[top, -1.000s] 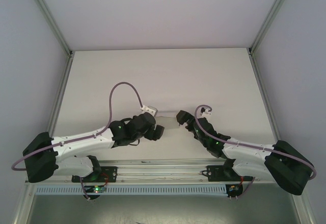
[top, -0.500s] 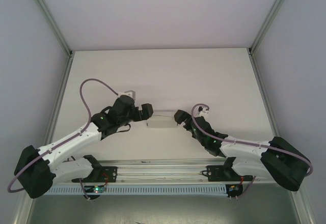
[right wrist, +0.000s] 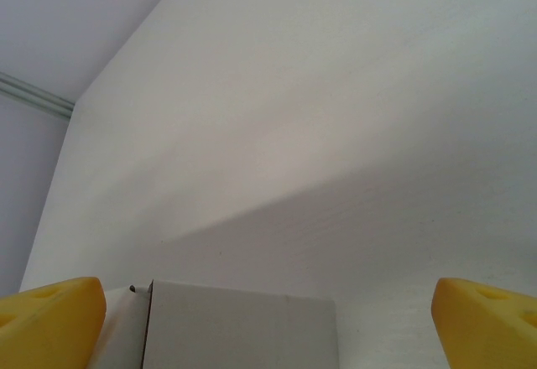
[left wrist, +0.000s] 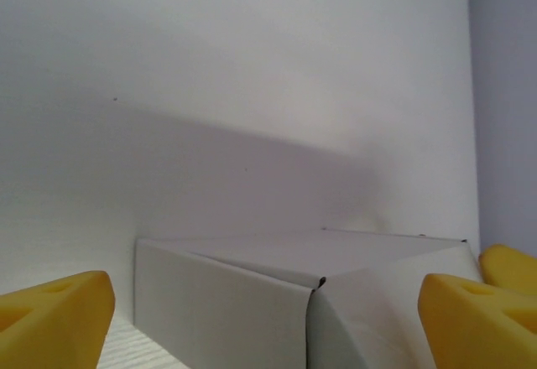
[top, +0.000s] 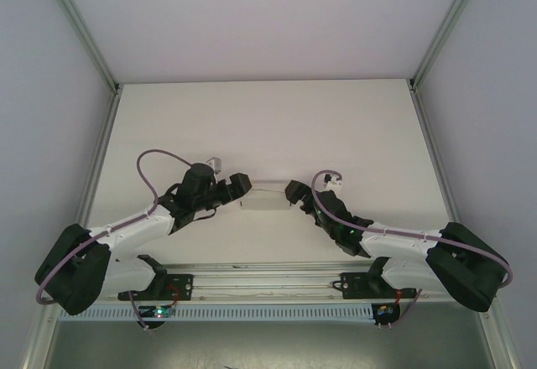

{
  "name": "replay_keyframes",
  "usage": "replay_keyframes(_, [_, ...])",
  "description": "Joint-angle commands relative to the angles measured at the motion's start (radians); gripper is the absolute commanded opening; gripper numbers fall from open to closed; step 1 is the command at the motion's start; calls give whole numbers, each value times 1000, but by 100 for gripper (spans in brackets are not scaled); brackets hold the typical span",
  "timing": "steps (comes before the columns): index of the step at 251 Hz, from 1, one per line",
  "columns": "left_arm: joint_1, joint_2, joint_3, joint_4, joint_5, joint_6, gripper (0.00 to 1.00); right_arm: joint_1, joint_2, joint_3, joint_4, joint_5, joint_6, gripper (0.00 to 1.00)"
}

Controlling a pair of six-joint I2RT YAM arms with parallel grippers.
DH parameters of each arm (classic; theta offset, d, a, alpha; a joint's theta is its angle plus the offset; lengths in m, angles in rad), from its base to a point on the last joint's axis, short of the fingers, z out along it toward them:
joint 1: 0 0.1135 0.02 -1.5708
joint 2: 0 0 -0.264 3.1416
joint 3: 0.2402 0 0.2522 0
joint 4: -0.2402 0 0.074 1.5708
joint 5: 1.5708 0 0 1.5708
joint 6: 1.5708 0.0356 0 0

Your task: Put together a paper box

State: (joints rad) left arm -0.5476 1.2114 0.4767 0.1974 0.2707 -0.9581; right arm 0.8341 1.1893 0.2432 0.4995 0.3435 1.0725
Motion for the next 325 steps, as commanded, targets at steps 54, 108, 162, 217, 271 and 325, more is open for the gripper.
replay_keyframes(54, [10, 0, -139, 204, 47, -6, 77, 16, 110, -97, -369, -54, -133, 98])
replay_keyframes(108, [11, 18, -224, 309, 51, 20, 54, 15, 173, -105, -286, -63, -167, 98])
replay_keyframes(162, [11, 51, -260, 364, 55, 49, 37, 9, 237, -123, -156, -73, -191, 98])
replay_keyframes(217, [10, 98, -288, 411, 36, 58, 25, 14, 269, -136, -75, -80, -286, 93])
replay_keyframes(271, [11, 159, -327, 511, 50, 67, 2, 12, 317, -181, 77, -103, -379, 83])
replay_keyframes(325, [10, 255, -318, 591, 114, 92, 0, 15, 516, -186, 363, -204, -580, 63])
